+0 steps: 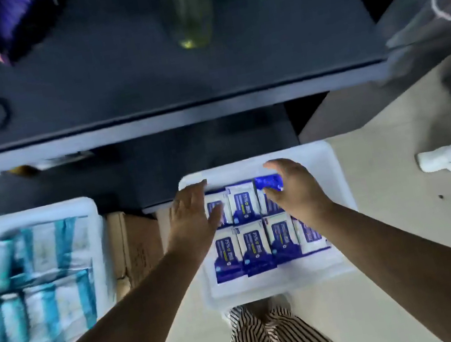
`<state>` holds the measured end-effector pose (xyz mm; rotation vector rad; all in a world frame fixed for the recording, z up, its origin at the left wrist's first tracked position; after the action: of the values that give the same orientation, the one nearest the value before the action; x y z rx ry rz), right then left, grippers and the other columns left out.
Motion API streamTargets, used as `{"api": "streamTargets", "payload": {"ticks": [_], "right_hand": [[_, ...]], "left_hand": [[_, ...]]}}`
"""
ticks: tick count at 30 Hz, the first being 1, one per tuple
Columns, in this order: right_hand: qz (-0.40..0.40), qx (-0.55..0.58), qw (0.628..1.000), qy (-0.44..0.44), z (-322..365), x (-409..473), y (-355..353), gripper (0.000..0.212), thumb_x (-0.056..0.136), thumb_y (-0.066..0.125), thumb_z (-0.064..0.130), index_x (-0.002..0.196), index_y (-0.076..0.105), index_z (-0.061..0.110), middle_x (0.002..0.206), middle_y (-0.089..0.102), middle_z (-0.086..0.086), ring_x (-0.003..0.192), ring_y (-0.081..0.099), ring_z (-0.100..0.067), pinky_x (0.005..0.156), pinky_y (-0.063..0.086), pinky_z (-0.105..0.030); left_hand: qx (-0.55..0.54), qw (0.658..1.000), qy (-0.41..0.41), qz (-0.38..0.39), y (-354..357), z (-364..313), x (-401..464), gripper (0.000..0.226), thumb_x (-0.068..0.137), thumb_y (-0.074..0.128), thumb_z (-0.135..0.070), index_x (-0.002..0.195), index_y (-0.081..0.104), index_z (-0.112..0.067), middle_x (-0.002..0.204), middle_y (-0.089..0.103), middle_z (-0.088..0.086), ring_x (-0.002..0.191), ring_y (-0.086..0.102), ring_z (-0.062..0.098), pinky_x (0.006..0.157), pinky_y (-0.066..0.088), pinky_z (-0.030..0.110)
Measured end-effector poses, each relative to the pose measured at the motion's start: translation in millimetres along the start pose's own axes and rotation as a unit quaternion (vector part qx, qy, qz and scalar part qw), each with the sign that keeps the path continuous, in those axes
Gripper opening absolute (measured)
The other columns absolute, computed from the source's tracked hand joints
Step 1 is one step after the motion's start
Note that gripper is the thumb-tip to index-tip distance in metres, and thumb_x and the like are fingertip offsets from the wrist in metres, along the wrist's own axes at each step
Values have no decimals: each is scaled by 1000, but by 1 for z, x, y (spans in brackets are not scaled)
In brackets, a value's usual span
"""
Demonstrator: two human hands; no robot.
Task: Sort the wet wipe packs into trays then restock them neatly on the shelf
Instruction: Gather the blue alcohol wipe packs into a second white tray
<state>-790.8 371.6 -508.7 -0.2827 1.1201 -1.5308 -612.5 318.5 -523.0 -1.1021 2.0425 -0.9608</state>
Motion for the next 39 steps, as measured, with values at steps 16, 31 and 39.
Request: {"api": "streamTargets", "payload": {"ticks": [16, 31, 39], "right_hand": [[-299, -173, 905, -247, 215, -111, -326, 49, 86, 63, 27, 131, 51, 12, 129, 56, -6, 125, 44, -24, 106, 31, -32], [-394, -160, 873, -239, 231, -116, -487, 37, 90, 55, 41, 118, 57, 17, 121, 58, -2, 120, 43, -20, 96, 33, -28], [-326, -55, 920, -211, 244, -14, -555, 38, 90, 55, 41, 108, 62, 9, 116, 61, -7, 104, 53, -22, 81, 40, -27]], "left_hand": [[156, 879, 381, -242, -330, -230, 6, 61, 90, 35, -52, 116, 60, -3, 107, 65, 12, 105, 58, 30, 89, 46, 46], [169, 907, 190, -336, -443, -344, 73, 58, 94, 39, -47, 135, 42, -7, 135, 48, 14, 127, 38, 28, 102, 29, 35], [156, 929, 76, -327, -438, -344, 108, 58, 93, 32, -53, 139, 38, -18, 141, 44, 7, 129, 36, 23, 102, 31, 34]]}}
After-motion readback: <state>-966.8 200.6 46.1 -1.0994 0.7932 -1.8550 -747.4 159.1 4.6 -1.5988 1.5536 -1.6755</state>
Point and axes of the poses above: each hand's wrist, its own x-axis towards the middle knuckle, its own y-axis out of the palm, z = x × y, the point moved 4 cm from there along x, towards the middle knuckle
